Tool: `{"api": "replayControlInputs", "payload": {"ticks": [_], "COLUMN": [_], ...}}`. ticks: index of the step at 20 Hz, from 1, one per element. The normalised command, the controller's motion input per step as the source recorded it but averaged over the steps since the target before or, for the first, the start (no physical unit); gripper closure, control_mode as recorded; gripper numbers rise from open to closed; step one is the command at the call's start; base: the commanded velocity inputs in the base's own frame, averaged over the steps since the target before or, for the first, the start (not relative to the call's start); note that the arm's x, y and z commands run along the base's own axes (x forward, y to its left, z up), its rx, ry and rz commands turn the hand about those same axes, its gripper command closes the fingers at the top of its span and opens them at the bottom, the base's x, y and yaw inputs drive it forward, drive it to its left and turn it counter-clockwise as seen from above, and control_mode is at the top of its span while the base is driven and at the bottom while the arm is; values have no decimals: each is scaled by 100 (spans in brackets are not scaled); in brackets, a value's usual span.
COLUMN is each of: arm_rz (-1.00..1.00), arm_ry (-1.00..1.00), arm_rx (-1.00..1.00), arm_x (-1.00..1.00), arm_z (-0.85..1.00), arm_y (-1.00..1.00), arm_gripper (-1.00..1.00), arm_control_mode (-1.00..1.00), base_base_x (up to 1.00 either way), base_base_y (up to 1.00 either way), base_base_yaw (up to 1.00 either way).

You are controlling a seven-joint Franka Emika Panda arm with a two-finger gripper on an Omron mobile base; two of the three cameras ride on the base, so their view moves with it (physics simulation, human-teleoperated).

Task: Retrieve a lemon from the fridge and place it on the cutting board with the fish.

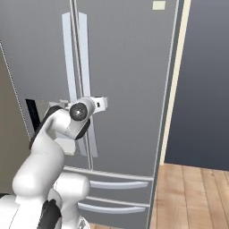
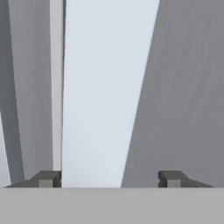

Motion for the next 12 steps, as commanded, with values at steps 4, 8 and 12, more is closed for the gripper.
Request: {"api": "replayControlInputs", "payload": {"ticks": [4, 8, 12], "arm_rz": [0, 0, 0], "arm_ry": [1, 0, 0], "arm_rx": [0, 0, 0], "arm_x": [18, -16, -62], "arm_z": [0, 2, 18], "arm_y": [0, -31, -52], "arm_gripper": [100, 100, 100], "arm_control_mode": [-100, -100, -100], "base_base_x": [0, 0, 0], "base_base_y": [0, 0, 0], "base_base_yaw": [0, 0, 0]}}
